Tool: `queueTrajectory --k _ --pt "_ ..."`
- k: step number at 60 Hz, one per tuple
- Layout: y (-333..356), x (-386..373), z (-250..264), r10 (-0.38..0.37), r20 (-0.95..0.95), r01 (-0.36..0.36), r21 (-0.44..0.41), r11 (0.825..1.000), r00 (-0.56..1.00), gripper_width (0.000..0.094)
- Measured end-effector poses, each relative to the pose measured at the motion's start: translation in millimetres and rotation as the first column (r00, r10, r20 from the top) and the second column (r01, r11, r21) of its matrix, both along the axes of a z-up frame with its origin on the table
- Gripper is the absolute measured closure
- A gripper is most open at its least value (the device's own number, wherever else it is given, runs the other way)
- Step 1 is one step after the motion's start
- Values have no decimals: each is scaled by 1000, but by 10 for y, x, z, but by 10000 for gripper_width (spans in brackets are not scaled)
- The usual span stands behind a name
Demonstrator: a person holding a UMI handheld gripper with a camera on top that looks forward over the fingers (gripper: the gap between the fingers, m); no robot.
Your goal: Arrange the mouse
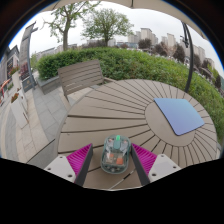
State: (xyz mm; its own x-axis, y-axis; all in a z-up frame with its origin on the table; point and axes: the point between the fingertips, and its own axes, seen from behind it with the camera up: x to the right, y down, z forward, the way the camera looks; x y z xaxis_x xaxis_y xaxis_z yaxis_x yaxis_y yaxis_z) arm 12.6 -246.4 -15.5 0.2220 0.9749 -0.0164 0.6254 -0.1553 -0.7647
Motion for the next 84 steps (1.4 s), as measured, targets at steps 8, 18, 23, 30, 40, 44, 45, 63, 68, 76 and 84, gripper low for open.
queueTrajectory --k 8,18,23,30,40,44,45,63,68,76,84 --pt "-47 -70 0 30 6 -31 32 999 1000 464" --pt "-60 20 67 48 53 -46 -29 999 997 528" --pt "96 102 486 36 19 -35 -42 998 999 529" --pt "536 17 1335 71 -89 -73 -12 997 993 529" --pt "1993 -350 1853 32 -134 -19 99 995 990 531" --pt "2526 -537 1691 4 -109 8 106 994 994 529" --pt "2657 -513 1632 0 -102 11 101 995 995 529" --pt "3568 -632 -20 -11 107 15 -29 999 994 443" --pt "3576 -626 100 21 74 -19 -36 999 997 160" --pt "3564 -269 555 32 88 -30 -19 999 996 85" --pt "3478 499 1206 62 114 -63 7 998 991 95"
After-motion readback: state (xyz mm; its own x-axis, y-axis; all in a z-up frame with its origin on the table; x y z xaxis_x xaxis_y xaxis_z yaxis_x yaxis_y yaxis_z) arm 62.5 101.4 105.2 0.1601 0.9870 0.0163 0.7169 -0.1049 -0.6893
